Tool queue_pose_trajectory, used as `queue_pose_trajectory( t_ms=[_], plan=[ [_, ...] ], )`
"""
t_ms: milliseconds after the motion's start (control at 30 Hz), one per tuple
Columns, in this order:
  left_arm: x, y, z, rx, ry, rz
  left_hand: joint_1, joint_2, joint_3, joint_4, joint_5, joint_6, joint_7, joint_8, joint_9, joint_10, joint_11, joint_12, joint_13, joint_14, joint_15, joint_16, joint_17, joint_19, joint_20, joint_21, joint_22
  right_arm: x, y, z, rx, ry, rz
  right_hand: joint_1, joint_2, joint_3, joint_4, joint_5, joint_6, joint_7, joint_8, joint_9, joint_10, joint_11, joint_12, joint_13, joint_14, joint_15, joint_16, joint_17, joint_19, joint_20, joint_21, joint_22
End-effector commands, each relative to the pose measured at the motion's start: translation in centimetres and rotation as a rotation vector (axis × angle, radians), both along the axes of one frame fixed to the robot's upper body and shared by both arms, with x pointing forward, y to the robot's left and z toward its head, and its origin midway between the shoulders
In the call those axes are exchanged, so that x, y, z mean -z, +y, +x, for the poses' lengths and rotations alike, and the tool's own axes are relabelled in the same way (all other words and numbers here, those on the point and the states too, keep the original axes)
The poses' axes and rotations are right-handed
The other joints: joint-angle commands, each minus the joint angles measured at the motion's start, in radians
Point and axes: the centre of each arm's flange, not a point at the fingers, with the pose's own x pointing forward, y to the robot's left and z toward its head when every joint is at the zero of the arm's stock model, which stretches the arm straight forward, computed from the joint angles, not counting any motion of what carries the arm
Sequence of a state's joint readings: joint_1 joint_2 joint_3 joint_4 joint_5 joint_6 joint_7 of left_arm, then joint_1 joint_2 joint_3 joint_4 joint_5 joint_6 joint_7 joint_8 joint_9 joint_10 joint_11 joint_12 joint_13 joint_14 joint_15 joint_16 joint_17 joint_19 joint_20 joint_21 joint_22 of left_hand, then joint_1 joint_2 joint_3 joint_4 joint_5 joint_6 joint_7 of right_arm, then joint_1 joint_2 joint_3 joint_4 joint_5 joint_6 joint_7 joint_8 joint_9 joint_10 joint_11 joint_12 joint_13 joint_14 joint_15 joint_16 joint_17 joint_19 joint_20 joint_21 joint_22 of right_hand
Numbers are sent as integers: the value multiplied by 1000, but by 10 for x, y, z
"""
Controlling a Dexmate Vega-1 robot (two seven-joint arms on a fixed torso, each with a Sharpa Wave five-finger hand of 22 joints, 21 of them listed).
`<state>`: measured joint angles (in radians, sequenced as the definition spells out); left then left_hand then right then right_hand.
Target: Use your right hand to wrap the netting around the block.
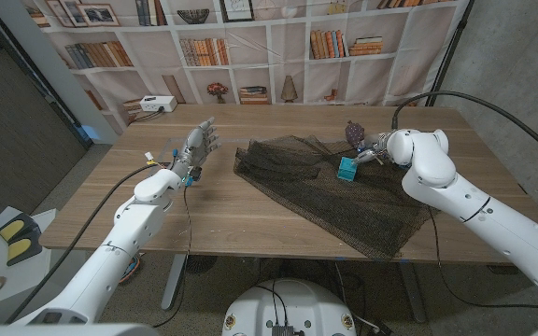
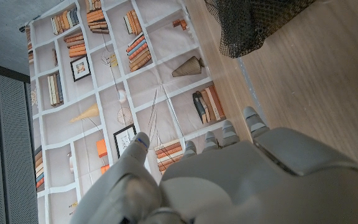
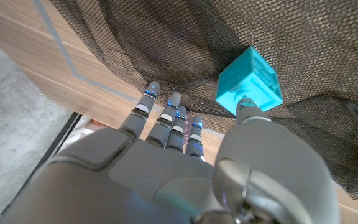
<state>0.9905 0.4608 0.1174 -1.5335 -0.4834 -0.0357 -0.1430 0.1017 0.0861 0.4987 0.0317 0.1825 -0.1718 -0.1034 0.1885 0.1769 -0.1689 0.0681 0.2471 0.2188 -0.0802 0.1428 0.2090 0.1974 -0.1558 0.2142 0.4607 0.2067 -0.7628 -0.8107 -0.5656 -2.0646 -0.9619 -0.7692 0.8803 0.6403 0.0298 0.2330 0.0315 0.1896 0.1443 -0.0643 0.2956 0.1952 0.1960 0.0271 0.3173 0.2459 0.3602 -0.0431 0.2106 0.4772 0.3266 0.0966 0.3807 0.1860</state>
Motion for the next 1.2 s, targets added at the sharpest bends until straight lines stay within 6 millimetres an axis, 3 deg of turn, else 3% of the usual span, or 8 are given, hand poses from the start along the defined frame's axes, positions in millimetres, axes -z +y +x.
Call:
queue_pose_trajectory(
  t_ms=[33, 267, 500, 633, 1200],
  plan=[
    [-1, -1, 2, 4, -1, 0, -5, -2, -1, 2, 3, -34, -5, 1, 3, -2, -2, -2, 2, 2, 0, -4, 2, 3, -1, -3, 5, -13, -34, -16, 133, -71, 62, 13, 7, 7, -11, 10, -2, 0, -3, -1, -5, -1, -9, 2, -9, -7, -2, -2, -7, 1, -3, 1],
    [-1, 0, 2, 2, 2, 0, -5, -2, -1, 2, 3, -35, -5, 0, 3, -2, -1, -3, 2, 3, 2, -3, 3, 3, -1, -4, 5, -10, -44, -14, 188, -90, 77, -22, 3, -11, -4, 12, 18, 7, -8, 0, -14, -6, -22, 0, -79, 5, -16, -5, -25, 0, -16, 1],
    [-1, 0, 3, -1, -1, -2, -6, -2, -1, 2, 3, -35, -5, 0, 3, -1, -2, -2, 2, 4, 2, -3, 2, 4, -1, -4, 5, -6, -54, -7, 280, -126, 94, -41, 6, -20, 1, 12, 41, 16, -7, 1, -8, -14, -24, -1, -84, 3, -9, -4, -32, 5, -22, 2],
    [-2, 0, 3, -4, -1, -3, -6, -2, -1, 2, 3, -35, -5, 0, 3, -1, -1, -2, 2, 4, 1, -3, 2, 4, -1, -4, 5, -4, -60, -4, 321, -130, 91, -69, -4, -37, 10, 11, 37, 17, -14, 2, -13, -12, -30, -1, -120, 9, -17, -6, -39, 3, -27, 2],
    [-7, -1, 10, -2, 3, 3, -6, -2, -1, 2, 3, -35, -5, 0, 3, -1, -2, -3, 2, 4, 2, -3, 2, 4, -1, -5, 5, 12, -98, 15, 512, -5, 111, -125, -29, -72, 28, 16, 17, 14, -35, 5, -37, -9, -44, 1, -152, 14, -15, -11, -64, 6, -44, 2]
  ],
)
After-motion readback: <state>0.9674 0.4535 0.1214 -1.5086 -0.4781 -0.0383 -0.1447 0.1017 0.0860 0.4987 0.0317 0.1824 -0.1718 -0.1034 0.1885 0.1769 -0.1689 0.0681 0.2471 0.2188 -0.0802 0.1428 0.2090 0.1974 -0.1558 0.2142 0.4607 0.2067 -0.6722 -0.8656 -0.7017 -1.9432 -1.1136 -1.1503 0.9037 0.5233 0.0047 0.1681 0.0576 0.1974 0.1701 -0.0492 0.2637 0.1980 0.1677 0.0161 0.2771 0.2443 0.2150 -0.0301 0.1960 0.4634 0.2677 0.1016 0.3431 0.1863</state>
